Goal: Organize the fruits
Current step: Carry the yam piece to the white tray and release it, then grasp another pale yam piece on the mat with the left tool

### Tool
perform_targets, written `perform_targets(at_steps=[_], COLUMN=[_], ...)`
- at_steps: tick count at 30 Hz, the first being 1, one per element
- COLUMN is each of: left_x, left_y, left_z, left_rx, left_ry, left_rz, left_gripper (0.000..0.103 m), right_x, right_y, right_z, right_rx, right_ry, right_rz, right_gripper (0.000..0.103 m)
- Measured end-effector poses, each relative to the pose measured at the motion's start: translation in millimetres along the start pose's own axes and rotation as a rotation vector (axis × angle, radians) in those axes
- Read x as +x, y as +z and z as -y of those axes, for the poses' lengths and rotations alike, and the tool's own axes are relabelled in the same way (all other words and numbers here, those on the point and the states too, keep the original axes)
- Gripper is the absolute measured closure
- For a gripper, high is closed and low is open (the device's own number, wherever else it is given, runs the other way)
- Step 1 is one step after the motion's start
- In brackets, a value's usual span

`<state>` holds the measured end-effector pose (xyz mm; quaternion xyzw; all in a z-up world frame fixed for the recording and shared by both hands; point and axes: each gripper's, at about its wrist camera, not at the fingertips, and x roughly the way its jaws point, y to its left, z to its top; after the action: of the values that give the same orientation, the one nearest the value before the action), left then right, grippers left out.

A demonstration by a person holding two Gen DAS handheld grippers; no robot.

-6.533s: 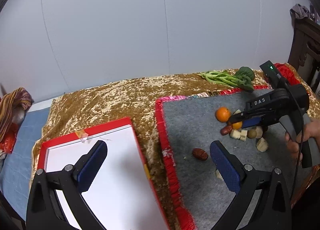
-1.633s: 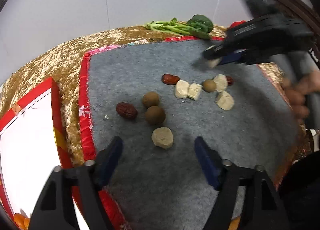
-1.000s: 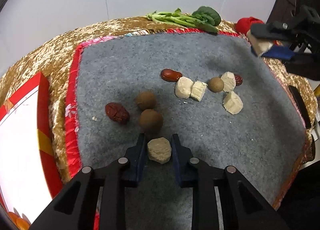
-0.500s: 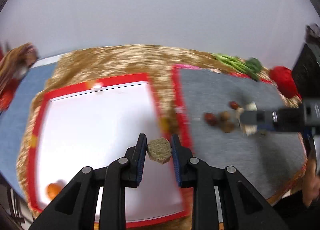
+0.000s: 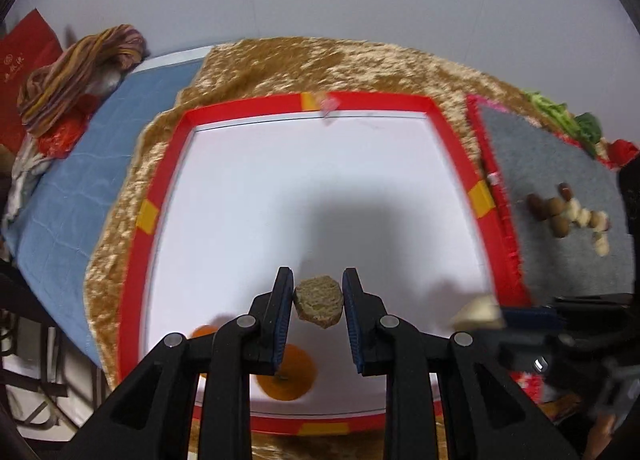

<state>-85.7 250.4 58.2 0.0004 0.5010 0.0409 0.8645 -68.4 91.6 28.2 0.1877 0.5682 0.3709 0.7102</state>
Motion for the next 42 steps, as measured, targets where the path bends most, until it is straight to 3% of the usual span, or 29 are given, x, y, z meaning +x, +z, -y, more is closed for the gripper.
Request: perform_targets(at_steps=[1,3,5,11,16,20,25,34,37,39,40,42], left_x=[1.4,0.0,-7.0,-20.1,-26.2,-25.5,-21.7,-16.3,-14.6,-12.6,-11.4,-8.3], left_y=[1.0,2.6,5.4,14.6,19.9,20.1,17.4,13.3,12.4,13.2,14.0,16.2], left_z=[-1.8,-4.8,-3.2,32.3,86.4,125.8,159.7,191.7,198.3,204.6,207.6,216.9], left_rx=[-0.006,-0.02,-0.037,0.01,0.108,0.177,0.243,0.292,0.308,0.318,0.319,0.321], left_ry=[0.018,0.027,0.021,-0.078,-0.176,-0.21,-0.241,-0.272,-0.284,-0.295,-0.31,-0.34], left_rz=[-0.005,0.006,0.046,0.122,0.142,0.136,0.122,0.097,0.09,0.089,0.088,0.091], left_gripper=[0.076,0.067,0.063,0.063,0.063,0.063,0.063,0.062,0.06,0.06,0.06,0.06], right_x=[3.2,1.7,-8.3,-73.8,-137.4,-186.4,-211.8,-173.8,-156.3,-149.9,-151.9,-163.0], right_y=[0.2,1.3,2.2,7.4,5.2,-4.1,-13.1,-13.7,-11.5,-11.6,-11.6,-13.6], right_z=[-0.4,-0.9,-1.4,22.4,75.6,124.6,162.3,182.0,178.2,170.8,170.7,178.2], right_rx=[0.0,-0.001,-0.009,0.009,0.118,0.246,0.347,0.341,0.27,0.207,0.207,0.238], right_ry=[-0.001,-0.007,0.005,-0.008,-0.085,-0.127,-0.19,-0.329,-0.442,-0.512,-0.509,-0.471], right_rz=[-0.014,-0.015,0.015,0.149,0.233,0.288,0.27,0.144,0.106,0.089,0.093,0.118], right_gripper=[0.07,0.053,0.046,0.045,0.045,0.042,0.041,0.041,0.044,0.051,0.053,0.072])
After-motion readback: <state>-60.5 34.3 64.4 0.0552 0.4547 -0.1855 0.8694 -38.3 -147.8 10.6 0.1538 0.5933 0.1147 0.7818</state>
